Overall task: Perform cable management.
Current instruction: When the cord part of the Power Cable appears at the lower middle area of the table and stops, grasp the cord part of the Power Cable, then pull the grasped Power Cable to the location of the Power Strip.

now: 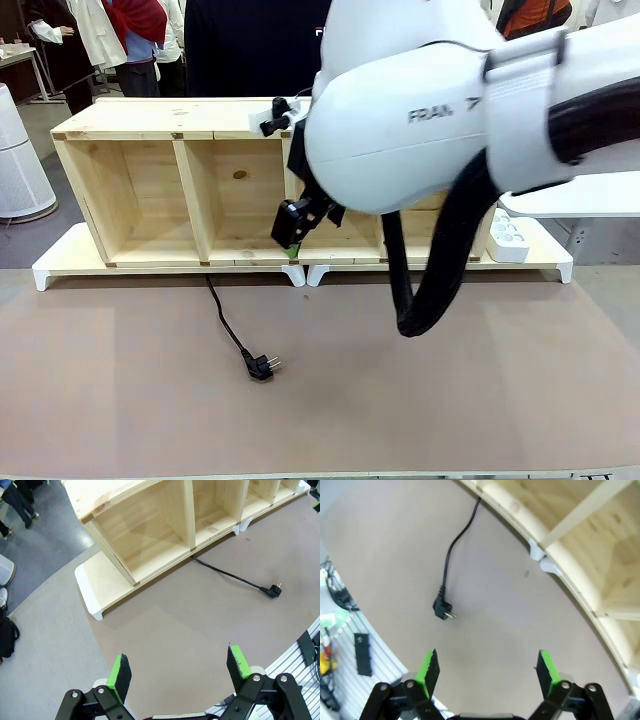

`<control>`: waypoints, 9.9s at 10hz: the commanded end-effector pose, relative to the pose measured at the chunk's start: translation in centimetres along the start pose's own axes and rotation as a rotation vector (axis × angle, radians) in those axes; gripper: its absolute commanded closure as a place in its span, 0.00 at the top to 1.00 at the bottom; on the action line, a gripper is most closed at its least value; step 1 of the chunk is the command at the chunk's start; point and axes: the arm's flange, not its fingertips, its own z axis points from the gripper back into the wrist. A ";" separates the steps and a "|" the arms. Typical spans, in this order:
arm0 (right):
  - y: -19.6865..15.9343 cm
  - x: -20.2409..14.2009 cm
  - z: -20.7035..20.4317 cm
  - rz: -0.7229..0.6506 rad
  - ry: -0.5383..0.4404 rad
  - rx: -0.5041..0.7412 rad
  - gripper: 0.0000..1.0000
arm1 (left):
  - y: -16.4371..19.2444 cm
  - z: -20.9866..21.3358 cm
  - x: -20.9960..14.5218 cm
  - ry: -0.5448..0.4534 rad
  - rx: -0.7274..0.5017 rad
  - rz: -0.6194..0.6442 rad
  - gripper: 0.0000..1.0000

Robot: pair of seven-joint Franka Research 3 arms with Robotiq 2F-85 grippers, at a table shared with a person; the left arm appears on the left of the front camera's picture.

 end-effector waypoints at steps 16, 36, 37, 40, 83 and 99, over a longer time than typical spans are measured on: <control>7.0 3.1 -15.6 -0.005 0.094 -0.169 1.00 | 0.1 0.1 -0.1 -0.005 -0.005 0.002 1.00; 9.8 1.0 -22.4 -0.028 0.143 0.079 1.00 | 0.1 0.1 -0.1 -0.005 -0.005 0.002 1.00; 10.2 1.3 -23.1 -0.017 0.152 0.084 1.00 | 0.1 0.1 -0.1 -0.005 -0.005 0.002 1.00; 10.7 1.7 -24.0 -0.004 0.169 0.071 1.00 | 0.1 0.1 -0.1 -0.005 -0.005 0.002 1.00; 9.0 -2.6 -18.5 -0.156 0.163 -0.010 0.16 | 0.1 0.1 -0.1 -0.005 -0.005 0.002 1.00; -2.9 -19.7 -11.0 -0.678 0.050 -0.080 0.16 | 0.1 0.1 -0.1 -0.005 -0.005 0.002 1.00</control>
